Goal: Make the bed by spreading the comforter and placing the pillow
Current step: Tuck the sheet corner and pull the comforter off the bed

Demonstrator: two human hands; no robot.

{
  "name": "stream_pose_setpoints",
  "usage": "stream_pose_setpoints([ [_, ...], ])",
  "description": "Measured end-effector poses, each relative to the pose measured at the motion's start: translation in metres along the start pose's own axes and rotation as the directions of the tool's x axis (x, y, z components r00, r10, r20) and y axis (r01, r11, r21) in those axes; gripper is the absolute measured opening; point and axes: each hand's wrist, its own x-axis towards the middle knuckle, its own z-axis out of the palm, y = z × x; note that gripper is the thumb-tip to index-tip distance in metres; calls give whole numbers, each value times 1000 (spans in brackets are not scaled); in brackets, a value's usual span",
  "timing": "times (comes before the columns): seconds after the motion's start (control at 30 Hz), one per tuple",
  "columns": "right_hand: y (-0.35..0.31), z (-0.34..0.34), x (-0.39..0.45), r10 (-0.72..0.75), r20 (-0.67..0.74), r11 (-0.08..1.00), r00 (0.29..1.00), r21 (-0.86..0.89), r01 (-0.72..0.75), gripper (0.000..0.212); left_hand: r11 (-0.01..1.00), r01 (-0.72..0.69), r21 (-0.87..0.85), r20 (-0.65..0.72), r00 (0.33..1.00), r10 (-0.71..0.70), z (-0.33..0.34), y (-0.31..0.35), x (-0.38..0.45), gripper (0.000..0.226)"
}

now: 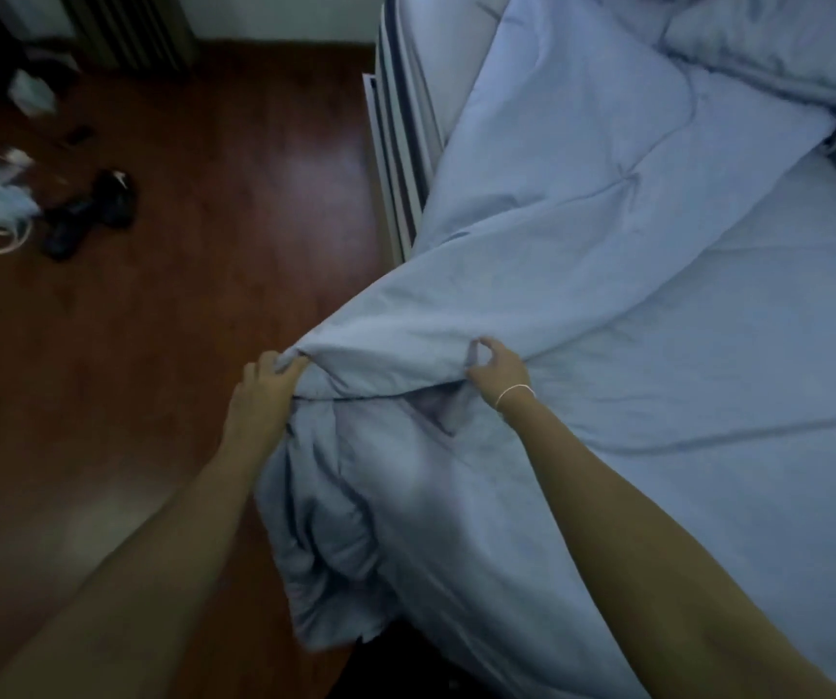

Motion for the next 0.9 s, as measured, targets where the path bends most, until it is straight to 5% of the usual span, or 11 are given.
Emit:
stream_pose_setpoints([
  [0.23, -9, 8, 3, -6, 40, 1000, 999, -7, 6, 65, 958, 252, 140, 165, 948, -273, 4, -49, 20, 72],
  [0.33, -7, 8, 12, 37, 51, 999, 998, -10, -36, 66, 967, 201, 156, 234, 944, -234, 1, -43, 35, 84],
  [0.67, -49, -5, 56, 54, 58, 998, 997, 15, -55, 67, 997, 50, 55, 321, 945, -65, -34, 7, 125, 72],
  [0.9, -105, -54, 113, 19, -38, 998, 999, 63, -17, 64, 998, -58, 16, 227, 972, 53, -91, 39, 236, 73],
])
